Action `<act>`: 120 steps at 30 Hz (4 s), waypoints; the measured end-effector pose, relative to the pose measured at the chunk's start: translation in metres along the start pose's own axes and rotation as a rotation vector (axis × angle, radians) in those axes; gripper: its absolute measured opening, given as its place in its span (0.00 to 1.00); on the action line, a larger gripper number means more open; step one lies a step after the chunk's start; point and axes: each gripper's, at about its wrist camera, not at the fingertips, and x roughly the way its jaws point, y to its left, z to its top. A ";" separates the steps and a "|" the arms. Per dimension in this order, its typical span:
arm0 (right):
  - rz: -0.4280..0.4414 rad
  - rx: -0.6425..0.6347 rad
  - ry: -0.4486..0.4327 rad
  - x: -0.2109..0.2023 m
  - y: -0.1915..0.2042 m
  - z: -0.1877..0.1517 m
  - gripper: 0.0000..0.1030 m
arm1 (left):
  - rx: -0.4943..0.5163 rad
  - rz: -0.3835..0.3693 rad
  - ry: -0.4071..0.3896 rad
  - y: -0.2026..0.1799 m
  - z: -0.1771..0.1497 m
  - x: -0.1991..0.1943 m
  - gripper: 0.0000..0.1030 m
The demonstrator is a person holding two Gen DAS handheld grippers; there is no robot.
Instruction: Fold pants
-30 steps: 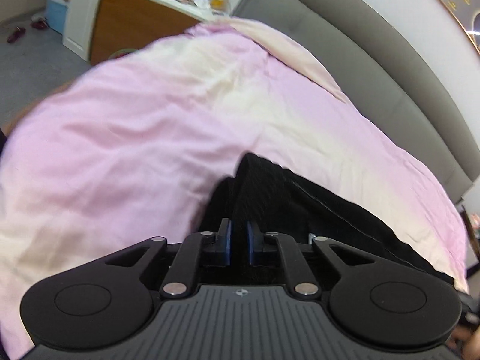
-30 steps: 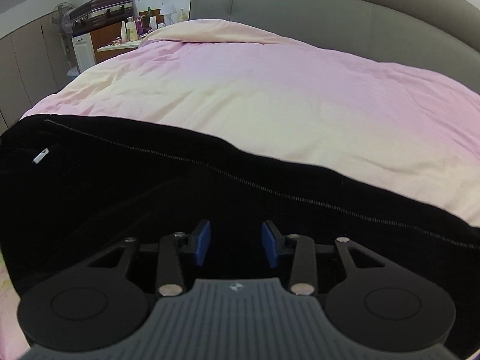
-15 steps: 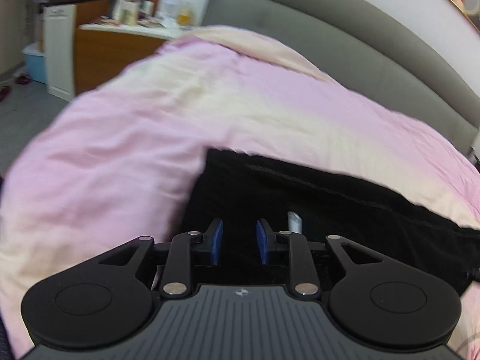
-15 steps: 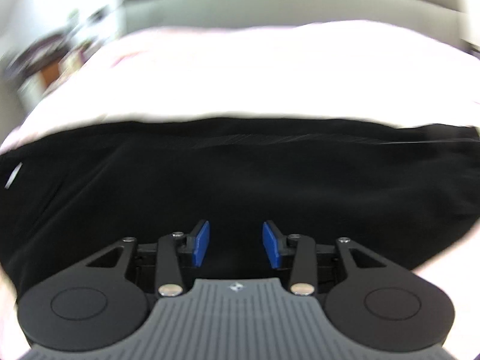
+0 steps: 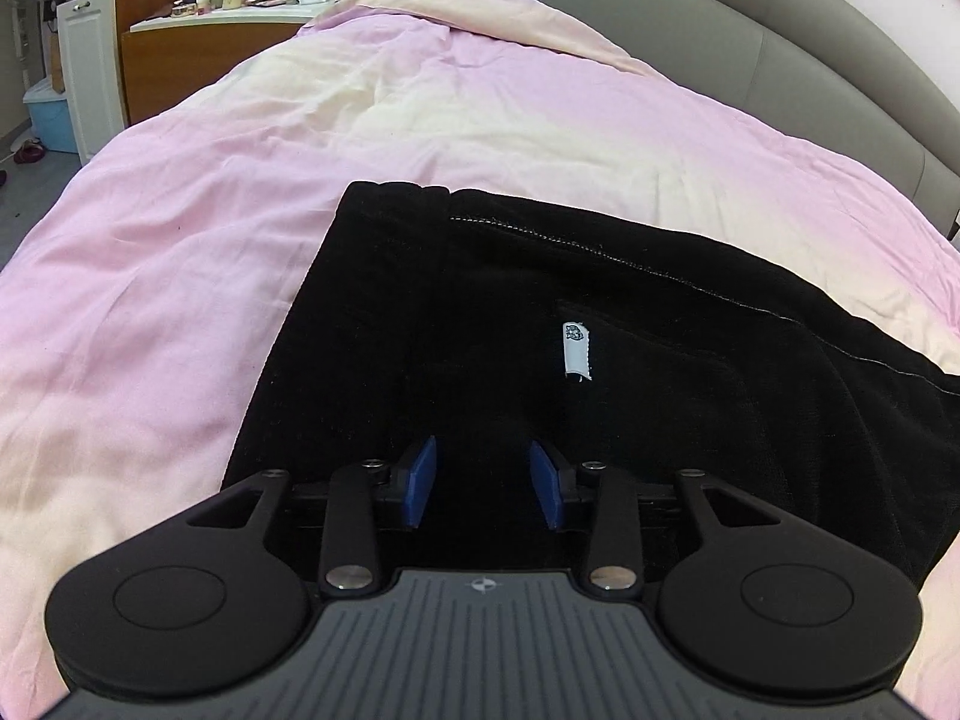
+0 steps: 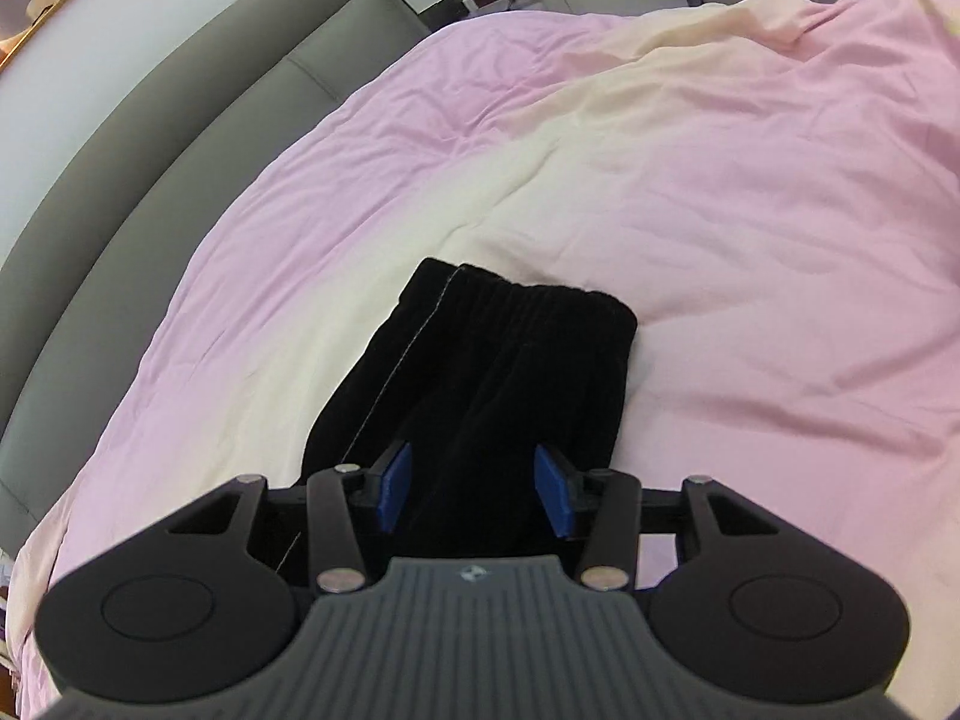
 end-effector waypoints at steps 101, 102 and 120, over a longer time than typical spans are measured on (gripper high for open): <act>0.384 -1.193 0.209 -0.046 0.156 -0.190 0.08 | -0.043 -0.021 0.004 0.007 -0.002 0.002 0.52; 0.373 -1.202 0.174 -0.045 0.156 -0.196 0.08 | -0.038 -0.019 0.004 0.006 -0.002 0.002 0.52; 0.281 -1.010 0.115 -0.134 0.159 -0.195 0.22 | -0.062 -0.111 -0.050 0.018 -0.006 -0.034 0.54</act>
